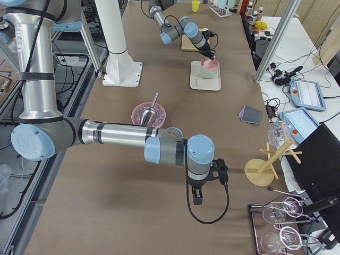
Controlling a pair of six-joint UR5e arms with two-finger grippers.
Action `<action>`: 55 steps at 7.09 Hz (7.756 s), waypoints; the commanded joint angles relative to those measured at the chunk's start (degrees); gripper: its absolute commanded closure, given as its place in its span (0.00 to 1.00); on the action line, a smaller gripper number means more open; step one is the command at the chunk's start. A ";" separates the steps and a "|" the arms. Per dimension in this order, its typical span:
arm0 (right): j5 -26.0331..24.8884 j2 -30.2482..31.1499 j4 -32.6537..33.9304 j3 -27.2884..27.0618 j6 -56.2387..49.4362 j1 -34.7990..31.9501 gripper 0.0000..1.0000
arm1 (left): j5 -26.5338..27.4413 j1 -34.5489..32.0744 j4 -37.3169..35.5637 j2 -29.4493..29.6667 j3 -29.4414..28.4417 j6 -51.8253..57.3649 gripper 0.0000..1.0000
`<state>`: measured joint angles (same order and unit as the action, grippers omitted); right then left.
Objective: Stack pink bowl on green and place spoon
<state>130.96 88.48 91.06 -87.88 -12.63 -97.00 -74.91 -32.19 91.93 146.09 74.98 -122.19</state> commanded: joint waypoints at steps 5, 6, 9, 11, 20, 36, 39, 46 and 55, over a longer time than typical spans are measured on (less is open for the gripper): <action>0.00 -0.07 0.00 0.16 0.06 -0.03 0.00 | -0.94 -0.07 -1.31 -2.80 6.11 8.77 0.02; 0.00 -0.07 -0.09 0.17 -0.29 -0.03 0.00 | -6.60 -0.33 -5.06 -6.57 13.19 17.68 0.02; 0.00 0.11 -0.09 0.08 -0.38 0.05 0.00 | -19.51 -7.40 -19.76 -22.20 38.61 50.71 0.02; 0.00 0.11 -0.09 0.17 -0.38 0.05 0.00 | -28.50 -17.94 -19.69 -32.66 43.74 71.28 0.02; 0.09 -0.42 0.00 0.08 -0.20 0.05 0.00 | -55.70 -59.48 -0.36 -66.61 28.03 133.35 0.02; 2.55 5.00 -1.10 -3.79 -0.12 1.02 0.00 | -55.70 -62.82 -0.35 -69.18 28.03 133.70 0.02; 3.60 5.91 -6.60 -2.12 0.41 1.02 0.00 | -55.70 -62.82 -0.35 -69.27 27.94 133.61 0.02; 3.25 4.94 5.97 -6.85 0.06 4.71 0.00 | -55.78 -62.82 0.79 -71.91 28.21 133.70 0.02; 3.51 7.32 5.10 -6.25 -0.29 5.06 0.00 | -55.78 -62.82 0.79 -71.91 27.86 133.61 0.02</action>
<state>134.48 95.71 96.43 -94.15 -12.94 -91.99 -130.69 -95.01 92.72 74.18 102.97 11.50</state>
